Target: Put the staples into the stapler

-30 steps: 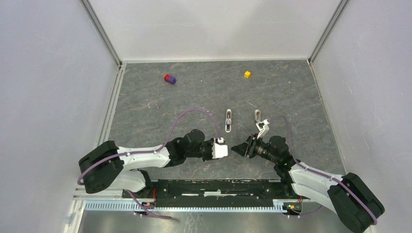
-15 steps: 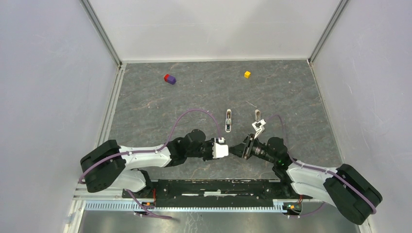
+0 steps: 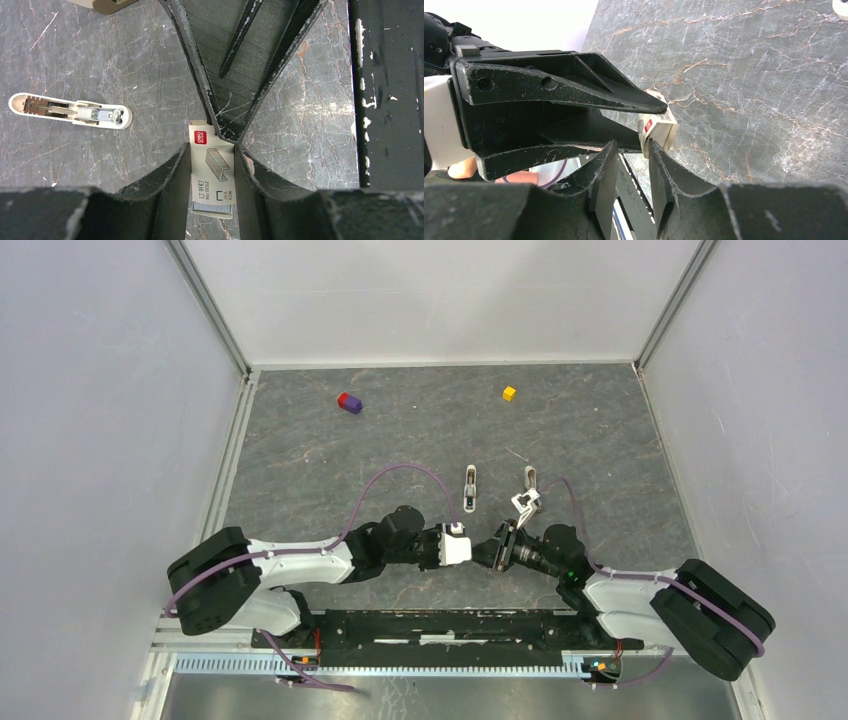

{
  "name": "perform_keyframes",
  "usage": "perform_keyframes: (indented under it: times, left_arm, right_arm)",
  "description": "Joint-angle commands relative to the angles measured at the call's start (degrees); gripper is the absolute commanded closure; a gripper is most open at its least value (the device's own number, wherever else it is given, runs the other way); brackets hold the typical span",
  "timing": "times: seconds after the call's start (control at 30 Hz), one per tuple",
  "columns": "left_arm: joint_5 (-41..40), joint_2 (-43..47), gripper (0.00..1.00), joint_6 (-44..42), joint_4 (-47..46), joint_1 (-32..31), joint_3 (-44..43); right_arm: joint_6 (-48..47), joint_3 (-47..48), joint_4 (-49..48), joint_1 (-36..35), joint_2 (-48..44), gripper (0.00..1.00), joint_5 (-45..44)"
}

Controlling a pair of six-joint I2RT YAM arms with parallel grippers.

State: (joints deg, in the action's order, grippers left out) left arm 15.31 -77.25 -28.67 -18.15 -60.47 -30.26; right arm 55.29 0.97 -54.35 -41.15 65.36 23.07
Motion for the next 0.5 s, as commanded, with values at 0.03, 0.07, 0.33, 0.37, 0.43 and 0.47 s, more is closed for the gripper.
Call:
perform_keyframes:
  times: [0.03,0.07,0.33,0.37,0.43,0.47]
  left_arm:
    - [1.04,0.78,0.59,-1.93,-3.12,-0.04,-0.92]
    - [1.1,0.7,0.59,-1.84,-3.1,-0.04,-1.01]
    - [1.4,0.37,0.58,-0.91,-3.84,-0.01,-0.84]
    - [1.26,0.14,0.58,-0.66,-4.31,-0.04,-0.62]
    - [0.53,-0.32,0.58,-0.35,-4.12,-0.07,-0.41]
    - [0.24,-0.45,0.57,-0.19,-3.61,-0.05,-0.49]
  right_arm:
    - [0.23,-2.8,-2.29,-0.31,0.94,0.65,-1.57]
    - [0.33,-2.71,-2.36,-0.34,1.14,0.65,-1.52]
    - [0.37,-1.75,-4.34,-0.35,3.97,0.76,-1.61]
    - [0.05,-1.62,-4.48,-0.36,4.55,0.78,-1.74]
    - [-0.64,-1.62,-5.66,-0.33,6.24,0.85,-1.39]
    - [-0.79,-1.6,-6.12,-0.21,7.14,0.89,-1.09]
